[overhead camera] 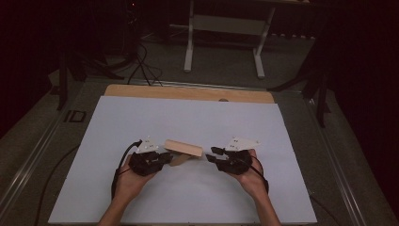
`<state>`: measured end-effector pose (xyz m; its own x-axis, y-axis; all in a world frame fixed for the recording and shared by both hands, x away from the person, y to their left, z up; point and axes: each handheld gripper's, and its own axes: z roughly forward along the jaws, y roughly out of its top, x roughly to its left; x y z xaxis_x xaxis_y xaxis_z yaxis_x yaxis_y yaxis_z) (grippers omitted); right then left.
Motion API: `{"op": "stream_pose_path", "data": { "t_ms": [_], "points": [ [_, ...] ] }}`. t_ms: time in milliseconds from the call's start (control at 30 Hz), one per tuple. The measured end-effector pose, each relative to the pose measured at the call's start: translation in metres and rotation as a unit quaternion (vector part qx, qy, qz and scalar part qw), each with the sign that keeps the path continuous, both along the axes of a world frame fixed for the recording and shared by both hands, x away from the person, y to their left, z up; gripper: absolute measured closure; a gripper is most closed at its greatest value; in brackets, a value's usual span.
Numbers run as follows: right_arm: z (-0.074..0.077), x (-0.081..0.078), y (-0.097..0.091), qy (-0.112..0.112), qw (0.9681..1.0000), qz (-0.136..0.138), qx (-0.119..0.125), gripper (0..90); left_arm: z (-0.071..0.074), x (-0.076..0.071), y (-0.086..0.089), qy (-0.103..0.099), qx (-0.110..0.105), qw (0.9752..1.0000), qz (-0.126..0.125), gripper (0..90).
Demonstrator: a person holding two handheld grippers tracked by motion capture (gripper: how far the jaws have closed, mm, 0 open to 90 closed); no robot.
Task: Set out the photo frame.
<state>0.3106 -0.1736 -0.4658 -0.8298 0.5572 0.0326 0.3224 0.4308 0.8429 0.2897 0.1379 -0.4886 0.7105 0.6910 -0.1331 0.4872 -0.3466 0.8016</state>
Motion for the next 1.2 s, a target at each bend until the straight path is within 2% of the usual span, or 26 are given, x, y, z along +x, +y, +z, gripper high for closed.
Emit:
{"op": "stream_pose_path", "data": {
  "t_ms": [200, 300, 467, 600, 733, 1200],
  "points": [
    [-0.001, 0.002, 0.000, -0.006, 0.9994, -0.032, 0.013, 84.7, 0.000, 0.000, -0.005, -0.005, 0.003, 1.0000, 0.006, 88.9],
    [-0.002, 0.003, 0.003, -0.010, 0.9988, -0.046, 0.014, 89.4, 0.000, 0.001, -0.006, -0.003, -0.001, 1.0000, 0.008, 89.4],
    [-0.003, 0.005, 0.006, -0.012, 0.9979, -0.062, 0.017, 89.7, 0.001, 0.002, -0.008, -0.005, 0.001, 0.9999, 0.012, 89.5],
    [-0.005, 0.007, 0.010, -0.019, 0.9974, -0.069, 0.006, 89.7, 0.000, 0.003, -0.011, -0.005, 0.005, 0.9999, 0.014, 89.4],
    [-0.007, 0.012, 0.018, -0.018, 0.9965, -0.081, 0.006, 89.6, -0.001, 0.004, -0.013, -0.003, 0.008, 0.9999, 0.013, 89.4],
    [-0.014, 0.023, 0.035, -0.004, 0.9963, -0.083, 0.021, 89.7, -0.001, 0.005, -0.012, -0.005, 0.007, 0.9997, 0.022, 89.4]
  ]
}}
